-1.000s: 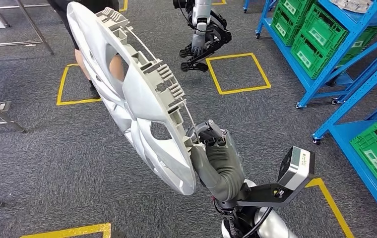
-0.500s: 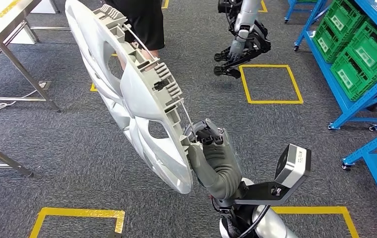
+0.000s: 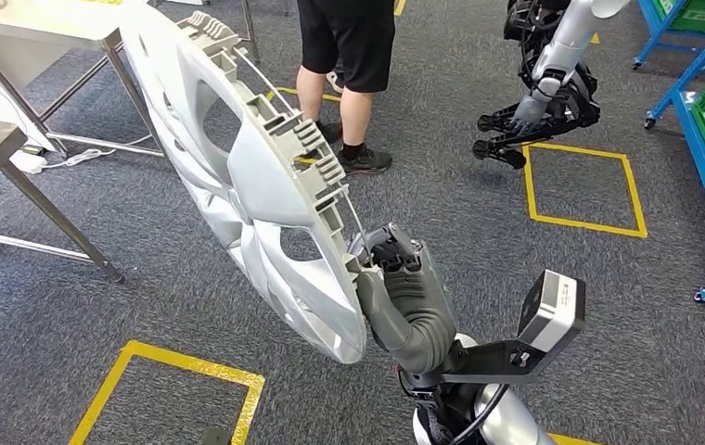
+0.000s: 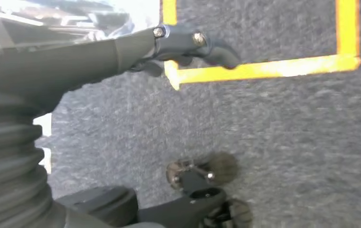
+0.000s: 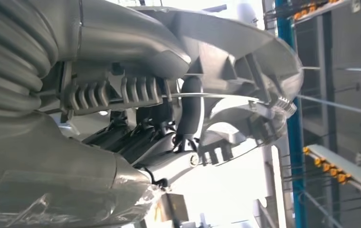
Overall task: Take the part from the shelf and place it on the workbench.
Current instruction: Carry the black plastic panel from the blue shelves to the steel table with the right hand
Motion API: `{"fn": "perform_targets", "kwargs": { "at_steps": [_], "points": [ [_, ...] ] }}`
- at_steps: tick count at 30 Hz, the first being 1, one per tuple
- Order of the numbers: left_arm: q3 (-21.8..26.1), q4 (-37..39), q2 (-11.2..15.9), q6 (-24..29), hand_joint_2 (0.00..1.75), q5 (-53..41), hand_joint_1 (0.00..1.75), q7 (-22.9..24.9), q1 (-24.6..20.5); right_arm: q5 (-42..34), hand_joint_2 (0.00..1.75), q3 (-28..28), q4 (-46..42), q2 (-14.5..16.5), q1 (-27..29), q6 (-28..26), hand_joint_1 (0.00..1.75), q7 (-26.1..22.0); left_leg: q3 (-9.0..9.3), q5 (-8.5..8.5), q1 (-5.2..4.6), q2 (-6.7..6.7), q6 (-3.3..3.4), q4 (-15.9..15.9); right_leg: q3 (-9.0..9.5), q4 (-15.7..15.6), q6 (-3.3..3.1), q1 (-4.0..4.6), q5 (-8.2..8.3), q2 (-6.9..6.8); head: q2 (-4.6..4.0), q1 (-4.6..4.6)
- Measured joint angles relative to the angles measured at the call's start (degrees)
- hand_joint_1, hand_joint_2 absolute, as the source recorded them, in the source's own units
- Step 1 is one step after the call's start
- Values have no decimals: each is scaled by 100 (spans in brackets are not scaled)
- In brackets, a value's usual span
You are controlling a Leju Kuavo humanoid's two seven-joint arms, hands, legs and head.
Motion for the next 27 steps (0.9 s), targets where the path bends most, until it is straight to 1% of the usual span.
{"fn": "perform_targets", "kwargs": {
  "at_steps": [1,2,3,4,5,6,7,8,9,10,11,12,13,15,16,17,18,19,20,21,22,23,24,25,26,27],
  "points": [
    [0,0,1,1,175,0,0,0,10,0,175,1,2,3,-1,3,175,-3,-9,-34,-9,89,-28,29,35,-41,-23,-6,10,-71,0,-5],
    [1,0,3,2,175,0,0,0,11,0,175,-1,5,6,-2,3,175,-8,-57,-123,-22,242,-55,152,74,-84,-47,-13,19,-156,0,-19],
    [1,0,4,3,175,0,0,0,4,0,175,-2,8,10,-2,3,175,-15,-154,-263,-32,431,-79,384,111,-116,-71,-20,23,-248,0,-33],
    [2,0,4,4,175,0,0,0,-5,0,175,-2,12,13,-3,3,175,-21,-305,-431,-34,599,-107,715,136,-128,-83,-13,17,-340,0,-46],
    [2,0,4,4,175,0,0,0,-14,0,175,-3,16,14,-3,3,175,-26,-479,-584,-20,674,-136,1077,147,-128,-89,-12,6,-433,0,-54],
    [2,0,4,4,175,-1,0,1,-16,-6,175,-3,24,15,-1,3,175,-28,-612,-666,-2,703,-161,1348,153,-126,-88,-14,-4,-518,0,-56],
    [2,0,4,4,175,-1,0,1,-11,-16,175,-1,36,15,0,4,175,-28,-663,-649,17,718,-185,1448,158,-124,-79,-18,-15,-598,0,-57],
    [2,0,7,4,175,-2,0,3,-7,-31,175,1,49,17,1,5,175,-28,-595,-524,34,738,-205,1316,166,-121,-63,-25,-29,-672,0,-58],
    [2,0,11,4,175,-4,0,4,-5,-47,175,2,61,21,2,8,175,-28,-425,-329,47,790,-220,996,180,-115,-41,-33,-47,-742,0,-60],
    [2,-1,15,4,175,-7,0,6,-9,-57,175,3,71,26,2,10,175,-29,-220,-169,46,914,-230,609,198,-107,-12,-35,-70,-806,0,-62],
    [2,-2,20,4,175,-10,0,7,-20,-65,175,3,77,32,-1,13,175,-31,-48,-52,30,1034,-212,274,211,-91,22,-24,-96,-868,0,-71],
    [2,-4,23,4,175,-14,0,9,-32,-67,175,2,81,37,-5,15,175,-33,52,-7,10,1125,-170,69,223,-81,54,-10,-115,-921,0,-75],
    [2,-6,26,6,175,-18,0,13,-41,-68,175,2,87,40,-9,17,175,-36,79,-22,-15,1169,-118,-7,234,-78,85,4,-129,-970,0,-77],
    [2,-9,42,12,175,-17,0,27,-42,-73,175,1,106,46,-15,21,175,-37,66,-23,-35,1058,-1,-13,263,-89,145,6,-153,-1072,0,-75],
    [3,-9,52,16,175,-15,0,33,-37,-75,175,1,114,50,-18,22,175,-36,71,-21,-32,996,38,-21,273,-65,175,-9,-195,-1039,0,-69],
    [3,-10,62,17,175,-12,0,38,-36,-76,175,0,120,52,-19,25,175,-36,78,-15,-24,936,78,-31,243,37,196,-24,-282,-937,0,-62],
    [4,-11,68,18,175,-10,0,40,-40,-76,175,-1,122,54,-20,28,175,-37,87,-11,-14,879,112,-39,153,254,207,-36,-420,-786,0,-47],
    [4,-14,70,18,175,-7,0,40,-46,-78,175,0,126,54,-20,33,175,-37,87,-12,-13,819,135,-40,-1,590,205,-43,-590,-607,0,-28],
    [4,-18,72,17,175,-4,0,40,-51,-84,175,0,134,54,-18,40,175,-38,87,-14,-19,755,154,-39,-207,990,194,-41,-749,-493,0,-14],
    [4,-21,74,17,175,-2,0,39,-53,-94,175,1,146,54,-16,48,175,-37,89,-17,-31,681,162,-36,-399,1333,183,-34,-845,-435,0,-2],
    [4,-24,76,17,175,3,0,39,-51,-105,175,3,161,54,-15,55,175,-36,92,-20,-44,599,168,-32,-529,1522,164,-26,-838,-408,0,3],
    [4,-25,79,16,175,8,0,39,-48,-115,175,3,176,54,-15,61,175,-33,97,-22,-54,513,171,-28,-564,1495,138,-16,-716,-388,0,4],
    [4,-25,81,16,175,13,0,39,-46,-120,175,4,188,54,-16,64,175,-31,103,-24,-60,427,172,-24,-495,1247,103,-3,-501,-345,0,4],
    [4,-29,81,15,175,16,0,39,-44,-123,175,4,196,54,-20,67,175,-29,105,-27,-58,341,171,-21,-368,864,63,10,-255,-243,0,5],
    [4,-34,79,15,175,17,0,39,-44,-127,175,4,201,54,-24,70,175,-28,97,-26,-58,259,162,-15,-237,504,26,12,-69,-94,0,-3],
    [4,-39,75,15,175,17,0,39,-43,-131,175,4,207,55,-31,72,175,-28,79,-21,-47,183,145,-10,-127,215,3,18,39,27,0,-2]
  ]
}}
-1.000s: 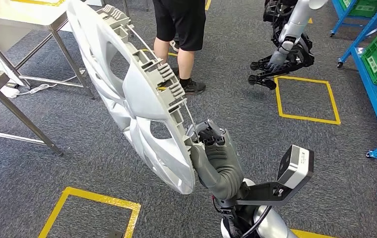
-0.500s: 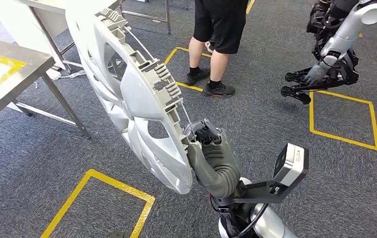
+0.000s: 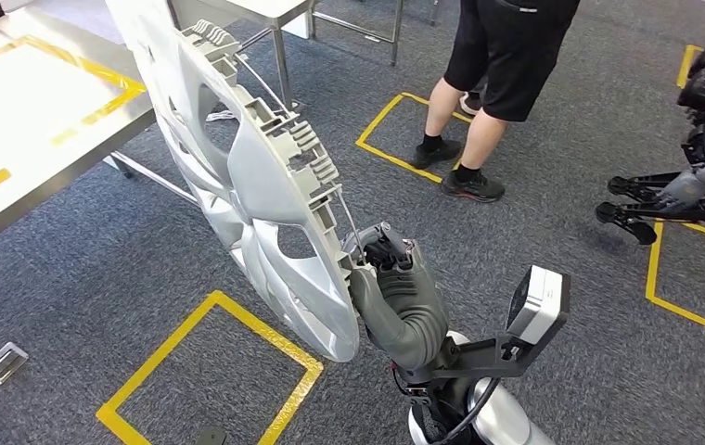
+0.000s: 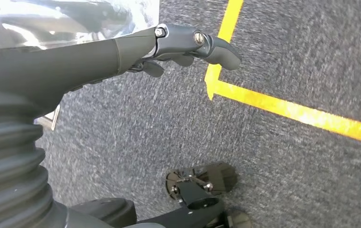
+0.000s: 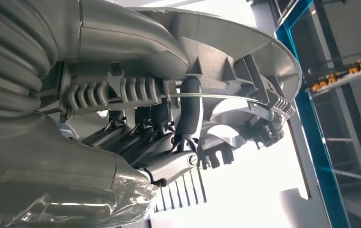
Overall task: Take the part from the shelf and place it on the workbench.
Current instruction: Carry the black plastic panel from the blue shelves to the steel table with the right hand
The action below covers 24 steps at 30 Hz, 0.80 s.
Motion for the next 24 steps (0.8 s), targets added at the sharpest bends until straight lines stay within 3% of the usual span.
{"fn": "perform_targets", "kwargs": {
  "at_steps": [2,3,4,6,8,10,11,12,14,16,17,19,21,23,24],
  "points": [
    [0,-9,-5,-2,175,0,0,-1,13,-10,175,1,10,3,-12,5,175,0,-46,19,35,-133,-60,-3,89,-204,-21,13,7,88,0,4],
    [0,-10,-3,-2,175,0,0,0,27,-19,175,1,13,8,-19,8,175,2,-59,30,51,-201,-99,-14,115,-249,-30,20,-1,22,0,14],
    [0,-10,2,-1,175,0,0,0,42,-28,175,1,16,16,-22,11,175,3,-66,15,47,-179,-130,-8,143,-288,-46,16,6,-53,0,16],
    [0,-11,12,1,175,0,0,0,54,-44,175,0,22,38,-28,16,175,3,-157,-163,17,91,-184,221,224,-382,-83,-9,23,-222,0,-14],
    [0,-13,14,1,175,0,0,-1,43,-46,175,1,27,50,-28,18,175,-1,-438,-502,16,425,-233,853,276,-410,-103,-17,11,-397,0,-48],
    [0,-13,14,1,175,0,0,-1,48,-46,175,3,37,52,-23,18,175,-1,-697,-671,49,521,-292,1400,294,-396,-98,-26,-22,-568,0,-52],
    [0,-13,14,1,175,0,0,0,56,-46,175,4,44,55,-19,18,175,1,-700,-603,68,541,-320,1409,302,-385,-84,-36,-41,-646,0,-54],
    [0,-13,16,2,175,0,0,0,62,-46,175,6,51,58,-16,18,175,3,-590,-438,84,576,-344,1194,314,-372,-64,-48,-65,-720,0,-54],
    [1,-14,17,2,175,0,0,-1,61,-46,175,8,57,71,-14,19,175,7,-209,-86,76,781,-364,454,351,-339,-4,-58,-124,-852,0,-67],
    [1,-18,14,3,175,0,0,-7,54,-46,175,8,57,81,-18,20,175,6,-3,22,36,952,-285,25,377,-311,65,-35,-172,-956,0,-82],
    [0,-20,12,5,175,1,0,-9,60,-46,175,7,57,82,-20,21,175,5,-3,-8,10,961,-229,0,387,-310,93,-22,-183,-1004,0,-84],
    [0,-22,19,18,175,3,0,-13,89,-46,175,7,57,83,-22,23,175,6,-12,-5,18,844,-126,-10,421,-310,150,-34,-219,-1074,0,-74],
    [1,-24,24,32,175,4,0,-15,100,-46,175,5,57,85,-24,26,175,5,4,2,39,727,-49,-26,355,-97,193,-60,-393,-875,0,-59],
    [1,-29,21,39,175,3,0,-17,91,-46,175,4,57,84,-12,31,175,3,11,4,45,604,-3,-30,29,583,198,-69,-730,-555,0,-21],
    [1,-31,19,40,175,3,0,-17,89,-46,175,4,58,82,-2,33,175,3,11,3,38,537,9,-28,-185,980,192,-64,-870,-477,0,-5]
  ]
}}
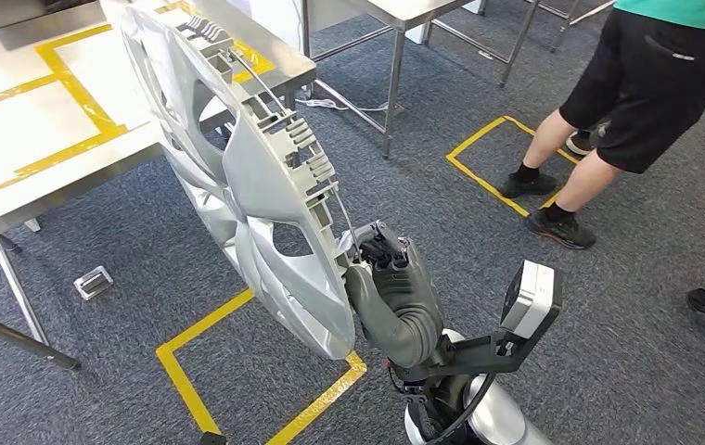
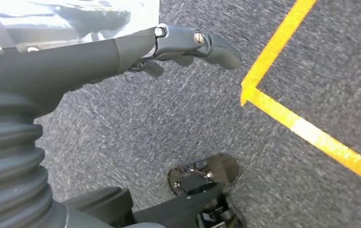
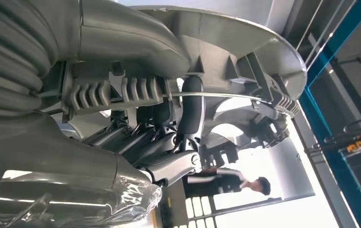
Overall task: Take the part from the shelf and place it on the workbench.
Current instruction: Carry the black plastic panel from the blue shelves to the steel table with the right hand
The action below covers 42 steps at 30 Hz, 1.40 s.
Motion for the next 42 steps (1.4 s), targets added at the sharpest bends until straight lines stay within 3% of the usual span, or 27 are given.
{"fn": "perform_targets", "kwargs": {
  "at_steps": [1,2,3,4,6,8,10,12,14,15,17,18,21,23,27,31,35,42],
  "points": [
    [-1,-2,-2,2,175,1,0,0,2,-1,175,1,3,-1,12,1,175,1,2,-2,-9,-76,5,4,-170,283,-11,6,-53,33,0,7],
    [-1,-2,-2,4,175,1,0,0,5,-1,175,1,7,-2,20,1,175,2,4,-4,-17,-154,7,8,-255,372,-29,14,7,47,0,10],
    [-1,-3,-2,7,175,2,0,0,7,-1,175,1,10,-2,24,1,175,3,9,-5,-24,-237,8,12,-232,222,-57,22,181,71,0,10],
    [-1,-4,-3,9,175,2,0,0,7,-1,175,1,13,-2,25,1,175,4,13,-6,-26,-324,7,14,-120,-118,-95,29,428,139,0,11],
    [-1,-11,-8,12,175,1,0,0,7,0,175,0,14,-2,25,2,175,3,3,-5,-19,-483,-11,21,163,-864,-165,27,805,428,0,3],
    [-1,-17,-11,12,175,0,0,-1,13,0,175,1,14,-2,25,3,175,3,-37,9,11,-612,-67,26,293,-1188,-184,35,873,590,0,4],
    [-1,-17,-4,13,175,1,0,-1,32,0,175,1,14,-1,19,3,175,4,-65,21,42,-730,-145,14,330,-1258,-192,41,870,476,0,14],
    [-1,-20,2,17,175,1,0,-1,45,-15,175,-1,14,5,18,5,175,-2,-116,-95,15,-552,-211,138,389,-1332,-230,16,888,326,0,-16],
    [-1,-22,1,23,175,1,0,-2,34,-84,175,-7,14,10,24,14,175,-25,-338,-415,-4,-180,-265,671,436,-1371,-259,4,889,176,0,-66],
    [-1,-22,-1,25,175,3,0,-2,27,-130,175,-9,15,11,27,20,175,-37,-500,-584,11,-71,-290,1040,444,-1370,-265,4,882,108,0,-84],
    [-1,-22,-2,28,175,11,0,-1,30,-186,175,-11,16,11,39,28,175,-45,-684,-687,48,5,-334,1471,449,-1361,-257,-3,865,6,0,-86],
    [-1,-22,-3,29,175,15,0,-1,33,-195,175,-10,17,11,44,31,175,-44,-630,-582,66,12,-351,1386,451,-1353,-243,-10,855,-27,0,-87],
    [1,-22,-2,31,175,24,0,-1,33,-201,175,-10,18,11,44,36,175,-43,-87,-117,87,54,-356,363,462,-1303,-167,-23,807,-74,0,-92],
    [0,-23,-10,28,175,32,0,-1,34,-201,175,-13,17,10,36,28,175,-33,86,-78,75,77,-299,14,453,-1268,-128,-3,776,-78,0,-91],
    [-1,-27,-11,28,175,43,0,-2,56,-192,175,-16,19,4,23,-4,175,-2,90,-100,67,71,-227,-9,470,-1284,-188,15,782,-79,0,-63],
    [-1,-35,-14,15,175,41,0,-1,51,-154,175,-15,23,5,-17,-58,175,26,94,-116,57,70,-178,-7,506,-1352,-145,13,809,-78,0,-59],
    [-1,-40,-11,6,175,41,0,0,44,-107,175,-16,32,11,-111,-120,175,54,92,-123,49,70,-156,-4,517,-1384,-60,6,814,-78,0,-59],
    [-1,-44,-14,-51,175,39,0,0,27,-96,175,-61,38,13,-352,-287,175,77,99,-125,52,71,-152,-5,515,-1383,-21,8,801,-80,0,-61]
  ]
}}
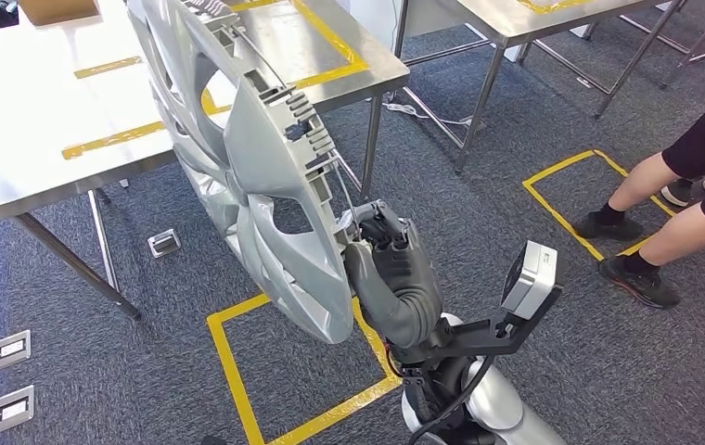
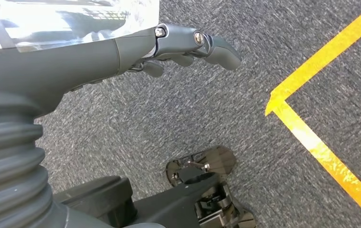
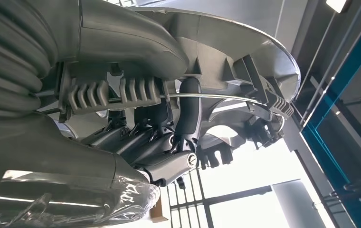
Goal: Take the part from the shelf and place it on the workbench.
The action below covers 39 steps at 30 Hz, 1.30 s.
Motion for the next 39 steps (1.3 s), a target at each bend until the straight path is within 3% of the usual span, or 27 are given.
{"fn": "perform_targets", "kwargs": {
  "at_steps": [16,39],
  "points": [
    [0,0,-2,-129,175,-37,0,46,-16,-15,175,-339,67,-2,-365,-335,175,26,9,5,8,1,-7,-11,-3,15,0,6,-7,0,0,1],
    [0,0,-48,-328,175,80,0,126,-31,-15,175,-381,89,-2,-539,-345,175,31,9,5,7,1,-7,-11,-3,16,-1,6,-7,0,0,-1]
  ]
}}
